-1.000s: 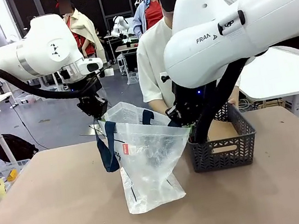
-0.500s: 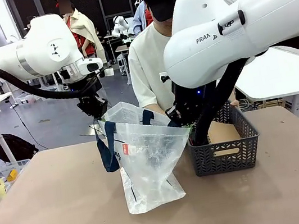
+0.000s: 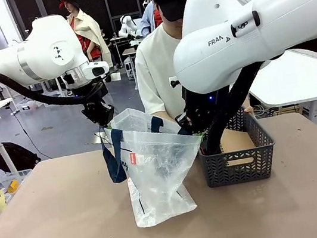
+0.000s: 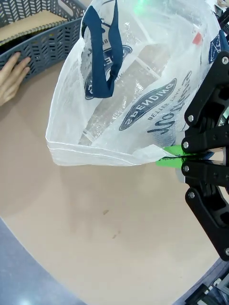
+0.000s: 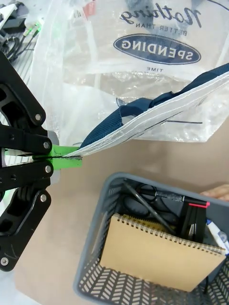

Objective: Transfer purchased items from the store into the shopping bag.
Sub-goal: Move the Reusable shopping bag to the right side of the table.

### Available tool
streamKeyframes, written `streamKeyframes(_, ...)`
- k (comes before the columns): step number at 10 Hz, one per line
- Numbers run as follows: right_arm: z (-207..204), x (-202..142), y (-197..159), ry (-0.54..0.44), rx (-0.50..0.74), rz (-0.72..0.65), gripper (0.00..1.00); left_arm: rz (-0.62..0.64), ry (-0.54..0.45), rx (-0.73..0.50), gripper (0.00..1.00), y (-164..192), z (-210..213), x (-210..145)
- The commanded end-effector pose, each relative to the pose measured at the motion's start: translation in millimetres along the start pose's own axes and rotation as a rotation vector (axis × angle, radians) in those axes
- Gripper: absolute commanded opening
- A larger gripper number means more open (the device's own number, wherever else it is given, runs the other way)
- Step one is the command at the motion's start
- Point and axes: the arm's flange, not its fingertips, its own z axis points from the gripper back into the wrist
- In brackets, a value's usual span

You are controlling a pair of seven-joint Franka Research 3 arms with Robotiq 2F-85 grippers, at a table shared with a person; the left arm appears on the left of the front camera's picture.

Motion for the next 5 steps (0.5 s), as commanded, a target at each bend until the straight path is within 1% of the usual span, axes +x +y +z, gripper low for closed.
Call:
streamKeyframes(1,0.8,-0.9,-1.0,-0.005,0.002,-0.005,0.00,0.012,-0.005,0.005,0.00,-0.2,1.3,-3.3)
streamKeyframes(5,0.8,-0.9,-1.0,-0.005,0.002,-0.005,0.00,0.012,-0.005,0.005,0.00,-0.2,1.3,-3.3)
